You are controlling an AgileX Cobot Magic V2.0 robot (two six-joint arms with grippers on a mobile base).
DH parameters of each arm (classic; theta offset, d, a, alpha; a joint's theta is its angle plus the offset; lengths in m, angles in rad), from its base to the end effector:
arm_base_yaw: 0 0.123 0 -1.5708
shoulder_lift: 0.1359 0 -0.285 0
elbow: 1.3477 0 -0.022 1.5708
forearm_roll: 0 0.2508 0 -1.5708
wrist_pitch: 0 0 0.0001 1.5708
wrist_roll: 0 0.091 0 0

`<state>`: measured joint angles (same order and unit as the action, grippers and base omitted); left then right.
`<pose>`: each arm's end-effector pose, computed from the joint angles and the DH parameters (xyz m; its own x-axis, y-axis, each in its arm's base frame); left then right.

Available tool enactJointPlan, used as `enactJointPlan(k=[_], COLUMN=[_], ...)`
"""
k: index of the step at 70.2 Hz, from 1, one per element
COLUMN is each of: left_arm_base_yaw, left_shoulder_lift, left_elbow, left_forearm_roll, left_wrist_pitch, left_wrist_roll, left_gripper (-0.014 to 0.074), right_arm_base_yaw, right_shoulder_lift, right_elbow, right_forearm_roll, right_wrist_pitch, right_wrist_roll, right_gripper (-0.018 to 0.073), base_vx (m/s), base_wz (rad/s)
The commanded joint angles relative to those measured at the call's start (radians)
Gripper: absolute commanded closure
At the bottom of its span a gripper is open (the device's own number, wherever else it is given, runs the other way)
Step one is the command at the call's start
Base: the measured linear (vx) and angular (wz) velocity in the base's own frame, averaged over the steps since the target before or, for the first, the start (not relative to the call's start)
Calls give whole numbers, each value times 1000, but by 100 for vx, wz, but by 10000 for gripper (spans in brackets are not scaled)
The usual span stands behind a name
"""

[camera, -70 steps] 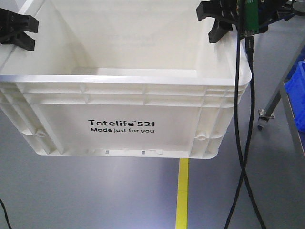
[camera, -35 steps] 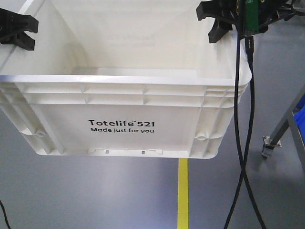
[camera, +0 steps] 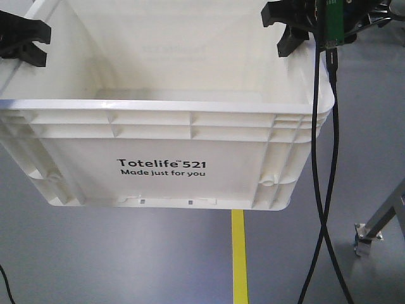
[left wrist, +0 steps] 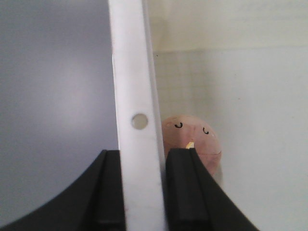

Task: Place moving items into box and shelve
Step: 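Hold the lifted tote with both grippers while the base drives away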

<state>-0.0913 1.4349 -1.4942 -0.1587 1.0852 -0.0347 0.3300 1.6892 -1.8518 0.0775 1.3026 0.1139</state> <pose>0.2960 -0.0399 0.3939 -0.8144 -0.0339 -0.5793 0.0848 0.9806 -0.1766 0.3329 0.1212 0.4033 -0.8622 -0.1540 -0.4826 -0.2448 0.9607 0.1307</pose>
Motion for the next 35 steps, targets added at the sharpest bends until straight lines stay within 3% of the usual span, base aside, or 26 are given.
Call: enactJointPlan(k=[1, 35], left_arm_base_yaw=[-5, -5], left_shoulder_lift=[-48, -48], left_elbow=[-49, -49], left_forearm_roll=[-38, -38], left_wrist_pitch=[-128, -128], left_wrist_roll=[5, 5], left_gripper=[622, 622], right_arm_base_yaw=[2, 2], right_shoulder_lift=[-63, -63], right_elbow=[-47, -47], right_forearm_roll=[33, 34], right_wrist_pitch=[-68, -68], right_wrist_roll=[-41, -41], right_gripper=[571, 571], base_vx=[53, 53], base_wz=[-9, -7])
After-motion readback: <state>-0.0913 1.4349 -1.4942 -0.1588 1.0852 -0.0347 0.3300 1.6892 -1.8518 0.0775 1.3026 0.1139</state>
